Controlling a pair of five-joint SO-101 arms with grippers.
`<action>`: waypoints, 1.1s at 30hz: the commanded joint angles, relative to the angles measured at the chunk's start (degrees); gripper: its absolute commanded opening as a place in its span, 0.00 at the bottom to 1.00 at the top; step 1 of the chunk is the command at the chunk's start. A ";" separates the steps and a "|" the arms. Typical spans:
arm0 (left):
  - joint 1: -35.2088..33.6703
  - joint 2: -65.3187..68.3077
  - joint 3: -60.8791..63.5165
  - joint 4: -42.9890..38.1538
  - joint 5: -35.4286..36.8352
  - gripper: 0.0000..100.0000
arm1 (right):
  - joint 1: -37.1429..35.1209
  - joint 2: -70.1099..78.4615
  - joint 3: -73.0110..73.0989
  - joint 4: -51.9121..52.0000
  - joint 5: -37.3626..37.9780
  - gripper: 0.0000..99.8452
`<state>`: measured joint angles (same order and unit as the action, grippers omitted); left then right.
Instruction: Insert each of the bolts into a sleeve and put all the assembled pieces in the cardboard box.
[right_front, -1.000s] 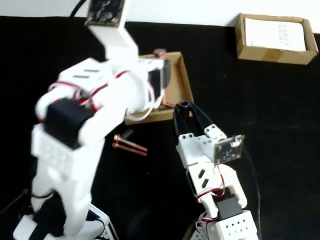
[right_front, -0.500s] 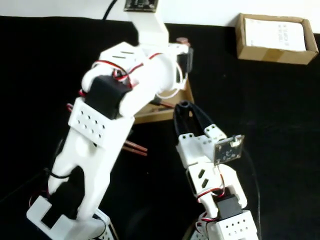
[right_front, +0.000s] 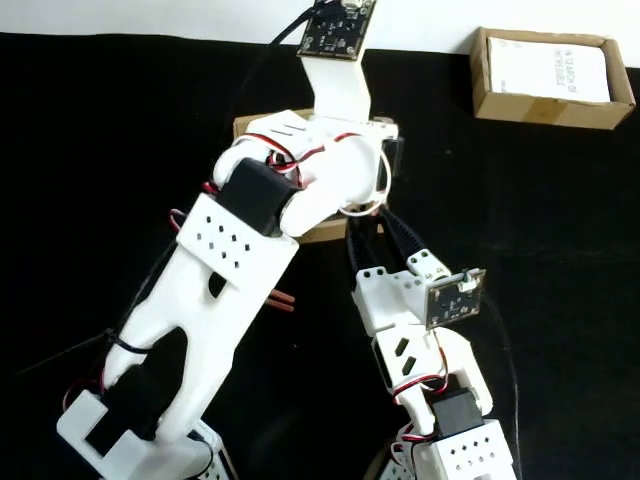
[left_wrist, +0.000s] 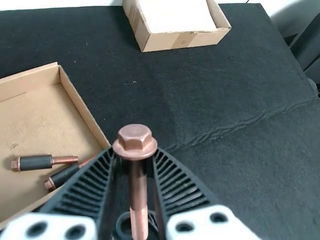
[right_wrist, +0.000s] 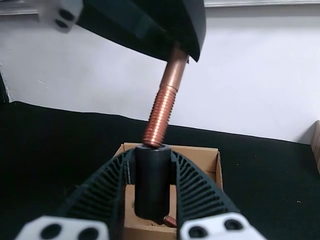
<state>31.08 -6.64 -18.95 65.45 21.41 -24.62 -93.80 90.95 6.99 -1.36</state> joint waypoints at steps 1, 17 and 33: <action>-0.40 -0.48 -0.31 -1.76 0.09 0.01 | 0.04 -0.48 -0.48 -1.36 0.44 0.01; -3.21 -0.48 -0.48 -6.95 -0.26 0.01 | 0.04 -0.48 -0.57 -1.36 0.53 0.01; -2.42 -0.48 -0.04 -2.29 0.18 0.01 | 0.13 -0.48 -0.57 -1.36 0.53 0.01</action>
<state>28.79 -6.64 -18.68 61.93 21.23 -24.62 -93.80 90.95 6.99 -1.36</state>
